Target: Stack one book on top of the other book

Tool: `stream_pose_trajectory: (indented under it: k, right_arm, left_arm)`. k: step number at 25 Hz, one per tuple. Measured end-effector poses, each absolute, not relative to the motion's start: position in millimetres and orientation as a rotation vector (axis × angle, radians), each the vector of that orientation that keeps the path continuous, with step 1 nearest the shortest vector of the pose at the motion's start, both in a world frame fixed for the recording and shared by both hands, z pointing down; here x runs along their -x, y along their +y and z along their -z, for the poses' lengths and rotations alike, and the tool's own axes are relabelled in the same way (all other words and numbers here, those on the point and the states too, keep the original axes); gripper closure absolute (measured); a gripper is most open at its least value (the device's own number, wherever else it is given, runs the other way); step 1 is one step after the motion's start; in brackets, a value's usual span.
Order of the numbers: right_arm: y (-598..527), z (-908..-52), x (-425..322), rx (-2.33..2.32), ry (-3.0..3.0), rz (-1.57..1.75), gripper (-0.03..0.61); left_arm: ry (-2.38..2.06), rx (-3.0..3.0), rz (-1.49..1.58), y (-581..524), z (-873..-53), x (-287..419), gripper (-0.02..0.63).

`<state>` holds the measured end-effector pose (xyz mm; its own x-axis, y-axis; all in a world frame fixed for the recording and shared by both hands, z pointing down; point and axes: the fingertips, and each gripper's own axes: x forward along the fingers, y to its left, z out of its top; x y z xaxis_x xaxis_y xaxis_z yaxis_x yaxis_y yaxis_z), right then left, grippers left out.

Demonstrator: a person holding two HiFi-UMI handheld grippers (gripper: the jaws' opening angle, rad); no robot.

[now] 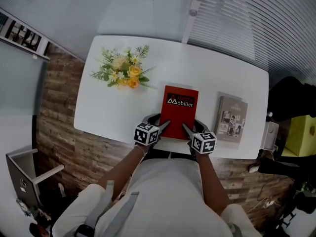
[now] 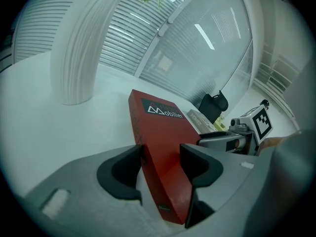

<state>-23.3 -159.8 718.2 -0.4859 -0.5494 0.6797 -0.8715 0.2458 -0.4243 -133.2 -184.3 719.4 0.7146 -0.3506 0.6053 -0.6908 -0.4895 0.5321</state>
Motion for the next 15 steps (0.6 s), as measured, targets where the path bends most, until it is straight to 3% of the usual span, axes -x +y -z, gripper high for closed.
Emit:
stream_pose_trajectory:
  k: [15]
  right_arm:
    - [-162.0,-673.1,20.1,-1.36,-2.179,-1.068,0.322]
  left_arm:
    - [-0.848,-2.147,-0.489,-191.0,-673.2,131.3,0.368]
